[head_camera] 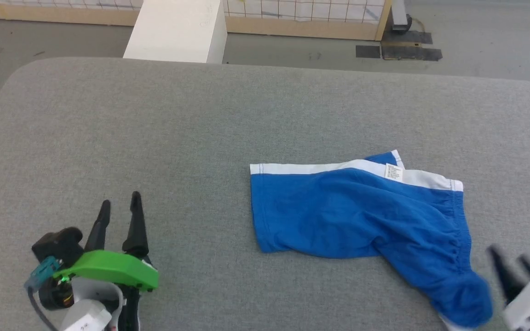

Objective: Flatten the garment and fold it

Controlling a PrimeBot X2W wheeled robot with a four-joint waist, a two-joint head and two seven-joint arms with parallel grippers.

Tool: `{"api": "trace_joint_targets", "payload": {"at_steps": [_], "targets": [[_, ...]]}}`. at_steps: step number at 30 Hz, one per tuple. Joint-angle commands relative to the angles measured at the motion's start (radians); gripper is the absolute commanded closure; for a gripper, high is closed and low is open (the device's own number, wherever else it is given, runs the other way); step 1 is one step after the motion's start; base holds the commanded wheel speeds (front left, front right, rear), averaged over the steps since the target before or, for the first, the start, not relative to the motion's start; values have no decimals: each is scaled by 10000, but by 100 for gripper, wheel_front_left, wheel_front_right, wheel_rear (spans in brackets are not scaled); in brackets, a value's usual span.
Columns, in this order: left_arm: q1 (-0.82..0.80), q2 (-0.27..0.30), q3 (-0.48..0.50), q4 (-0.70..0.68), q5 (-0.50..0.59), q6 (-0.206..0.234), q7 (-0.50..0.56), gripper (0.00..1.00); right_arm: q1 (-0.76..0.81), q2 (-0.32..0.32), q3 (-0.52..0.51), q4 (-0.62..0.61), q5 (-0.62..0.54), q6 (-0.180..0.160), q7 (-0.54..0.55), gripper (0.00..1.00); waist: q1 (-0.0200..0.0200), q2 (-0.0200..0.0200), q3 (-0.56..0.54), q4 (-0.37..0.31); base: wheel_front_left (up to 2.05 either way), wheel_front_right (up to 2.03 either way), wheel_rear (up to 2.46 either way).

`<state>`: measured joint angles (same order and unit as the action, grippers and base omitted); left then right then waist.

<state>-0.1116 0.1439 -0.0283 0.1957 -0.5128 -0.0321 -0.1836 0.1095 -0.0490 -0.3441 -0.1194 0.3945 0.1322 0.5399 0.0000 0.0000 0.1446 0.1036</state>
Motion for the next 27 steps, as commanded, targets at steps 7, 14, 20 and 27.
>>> {"api": "trace_joint_targets", "payload": {"at_steps": [7, 14, 20, 27], "targets": [[-2640, 85, -1258, 74, 93, -340, 2266, 0, -1129, -12, -1231, 226, -410, -15, -1439, 0, 0, 0, 135, -702, 0, 0, 0], [-4189, 490, -2318, 1300, 284, -284, 5709, 0, -1409, -12, -498, 557, -57, -15, -1722, 0, 0, 0, 911, -1675, 0, 0, 0], [-4777, 1175, -3202, 1762, 1036, -459, 7145, 0, -1449, -12, -126, 1041, 284, -15, -2347, 0, 0, 0, 1484, -2208, 0, 0, 0], [-4702, 1369, -3620, 2235, 1284, -536, 7310, 0, -1517, -12, -18, 1406, 330, -15, -2861, 0, 0, 0, 1841, -2435, 0, 0, 0]]}}
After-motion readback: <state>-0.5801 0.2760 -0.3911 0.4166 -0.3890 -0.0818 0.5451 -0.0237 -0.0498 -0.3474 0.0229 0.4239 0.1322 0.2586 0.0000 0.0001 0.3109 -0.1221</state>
